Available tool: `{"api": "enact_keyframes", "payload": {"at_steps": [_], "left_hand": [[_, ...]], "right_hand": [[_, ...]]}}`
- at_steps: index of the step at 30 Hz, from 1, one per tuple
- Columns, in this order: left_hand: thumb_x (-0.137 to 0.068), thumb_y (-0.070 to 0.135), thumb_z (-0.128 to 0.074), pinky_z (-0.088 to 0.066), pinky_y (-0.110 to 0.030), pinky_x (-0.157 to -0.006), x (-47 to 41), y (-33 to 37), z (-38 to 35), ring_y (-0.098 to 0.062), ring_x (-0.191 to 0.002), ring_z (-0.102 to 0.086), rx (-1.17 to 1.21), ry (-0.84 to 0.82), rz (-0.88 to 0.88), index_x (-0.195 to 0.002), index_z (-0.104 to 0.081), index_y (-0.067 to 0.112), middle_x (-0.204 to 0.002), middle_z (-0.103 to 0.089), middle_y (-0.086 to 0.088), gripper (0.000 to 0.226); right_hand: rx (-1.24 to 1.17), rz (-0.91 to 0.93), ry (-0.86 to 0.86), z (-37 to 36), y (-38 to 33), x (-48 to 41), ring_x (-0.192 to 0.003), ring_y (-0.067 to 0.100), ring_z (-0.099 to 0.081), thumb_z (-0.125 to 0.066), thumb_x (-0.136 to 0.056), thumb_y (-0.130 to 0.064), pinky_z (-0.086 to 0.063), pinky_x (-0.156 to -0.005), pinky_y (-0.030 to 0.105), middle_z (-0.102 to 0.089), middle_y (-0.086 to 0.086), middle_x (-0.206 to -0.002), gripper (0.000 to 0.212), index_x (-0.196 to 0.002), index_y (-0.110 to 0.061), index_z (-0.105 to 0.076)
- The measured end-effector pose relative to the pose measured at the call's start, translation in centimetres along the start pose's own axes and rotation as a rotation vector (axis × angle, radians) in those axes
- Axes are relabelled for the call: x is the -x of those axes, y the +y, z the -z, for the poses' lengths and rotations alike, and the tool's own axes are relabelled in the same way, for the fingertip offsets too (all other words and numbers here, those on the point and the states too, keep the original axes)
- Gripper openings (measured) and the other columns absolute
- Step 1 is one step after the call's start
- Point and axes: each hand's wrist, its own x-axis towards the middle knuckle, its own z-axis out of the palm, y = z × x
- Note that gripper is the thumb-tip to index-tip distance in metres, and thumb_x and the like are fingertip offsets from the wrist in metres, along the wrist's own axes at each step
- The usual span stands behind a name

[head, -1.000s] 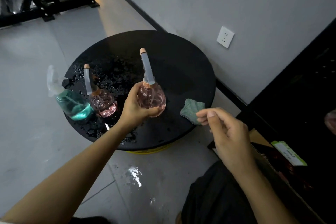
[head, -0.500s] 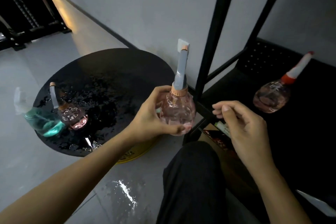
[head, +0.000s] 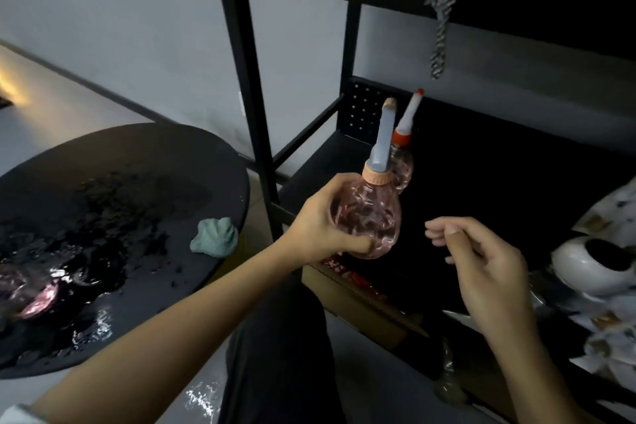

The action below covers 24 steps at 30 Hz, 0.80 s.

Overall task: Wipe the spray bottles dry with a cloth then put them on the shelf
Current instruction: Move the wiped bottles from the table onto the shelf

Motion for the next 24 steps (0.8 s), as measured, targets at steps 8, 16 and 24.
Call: {"api": "enact_keyframes", "payload": {"at_steps": [8,16,24], "left_hand": [[-0.061,0.018,-0.090,-0.047,-0.038,-0.103,-5.9,-1.7,-5.6,-0.010,-0.117,-0.059,-0.043,-0.094,0.005,-0.134,-0.048,0.012,-0.125,-0.062,0.000,0.085],[-0.065,0.008,-0.087,-0.041,-0.012,-0.101,-11.0,-3.0,-8.6,-0.007,-0.118,-0.051,-0.119,-0.165,-0.030,-0.140,-0.040,0.006,-0.127,-0.054,0.000,0.088],[-0.069,0.002,-0.081,-0.037,-0.005,-0.092,-12.4,-4.6,-10.5,-0.013,-0.120,-0.048,-0.080,-0.163,0.037,-0.141,-0.034,0.008,-0.131,-0.049,-0.004,0.087]], "right_hand": [[0.044,-0.084,0.091,3.4,2.4,0.6,-0.093,0.000,-0.064,-0.050,-0.098,-0.021,-0.051,-0.073,0.017,-0.069,-0.017,-0.095,0.018,-0.097,-0.025,-0.068],[0.050,-0.108,0.088,3.9,3.8,0.3,-0.092,0.000,-0.064,-0.044,-0.089,-0.038,-0.049,-0.072,0.014,-0.069,-0.018,-0.094,0.027,-0.093,-0.027,-0.068],[0.034,-0.139,0.073,3.3,5.2,0.1,-0.093,0.002,-0.065,-0.043,-0.088,-0.041,-0.049,-0.072,0.013,-0.069,-0.016,-0.094,0.030,-0.093,-0.027,-0.068]]}}
